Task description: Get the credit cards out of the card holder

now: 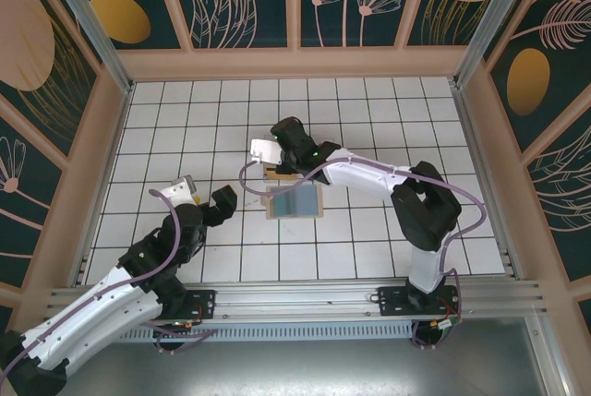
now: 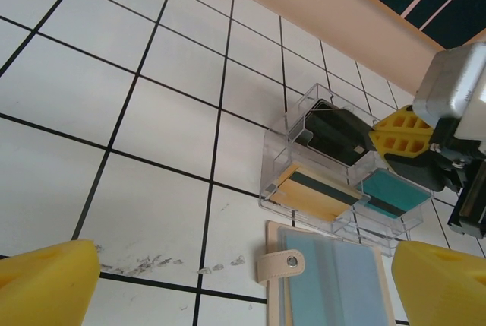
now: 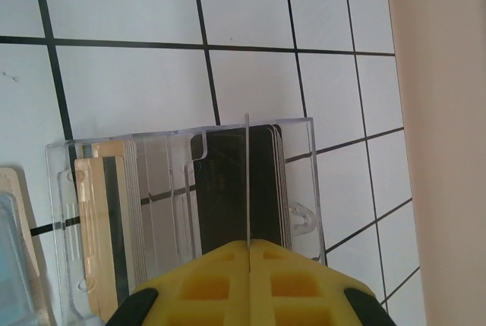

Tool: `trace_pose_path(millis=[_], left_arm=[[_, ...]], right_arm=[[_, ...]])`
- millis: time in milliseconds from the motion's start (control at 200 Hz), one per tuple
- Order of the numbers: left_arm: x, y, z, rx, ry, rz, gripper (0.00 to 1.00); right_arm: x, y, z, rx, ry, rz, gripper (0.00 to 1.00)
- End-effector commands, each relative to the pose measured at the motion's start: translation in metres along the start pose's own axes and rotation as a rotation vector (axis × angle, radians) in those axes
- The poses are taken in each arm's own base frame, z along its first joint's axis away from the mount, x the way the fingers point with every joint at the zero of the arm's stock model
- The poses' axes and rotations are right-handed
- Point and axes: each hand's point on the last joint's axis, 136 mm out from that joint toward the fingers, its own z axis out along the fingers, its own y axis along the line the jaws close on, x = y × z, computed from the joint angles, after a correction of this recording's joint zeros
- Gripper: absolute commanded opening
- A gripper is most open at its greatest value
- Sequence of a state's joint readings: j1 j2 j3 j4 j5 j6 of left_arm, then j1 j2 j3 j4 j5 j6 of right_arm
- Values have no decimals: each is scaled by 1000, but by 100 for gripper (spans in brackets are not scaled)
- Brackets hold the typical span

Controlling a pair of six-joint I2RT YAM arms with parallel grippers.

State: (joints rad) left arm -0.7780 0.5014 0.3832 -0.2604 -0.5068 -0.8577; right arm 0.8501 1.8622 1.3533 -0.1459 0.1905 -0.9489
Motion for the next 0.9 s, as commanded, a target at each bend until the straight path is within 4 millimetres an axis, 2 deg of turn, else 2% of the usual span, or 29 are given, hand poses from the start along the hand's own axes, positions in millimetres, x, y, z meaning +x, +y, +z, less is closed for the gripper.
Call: trace_pose_path(millis=[0,140,485,791,836,896], left_arm=[[2,7,-1,-20,-4,10,99],[2,-1,-2,23,6,10,99],[5,4,-1,1,9,12,99],[7,4,1,1,14,12,99],[8,4,2,3,16,10,98],[9,2,3,6,21,8,99]], right_arm=[[2,-4,5,0,28,-20,0],[8,0,11,-15,45,-10,0],[25,2,22,-31,79,32,0],[27,4,19,-30,85,47,0],[27,3,21,-24,87,54,4],[27,-1,23,-6,94,71,25]])
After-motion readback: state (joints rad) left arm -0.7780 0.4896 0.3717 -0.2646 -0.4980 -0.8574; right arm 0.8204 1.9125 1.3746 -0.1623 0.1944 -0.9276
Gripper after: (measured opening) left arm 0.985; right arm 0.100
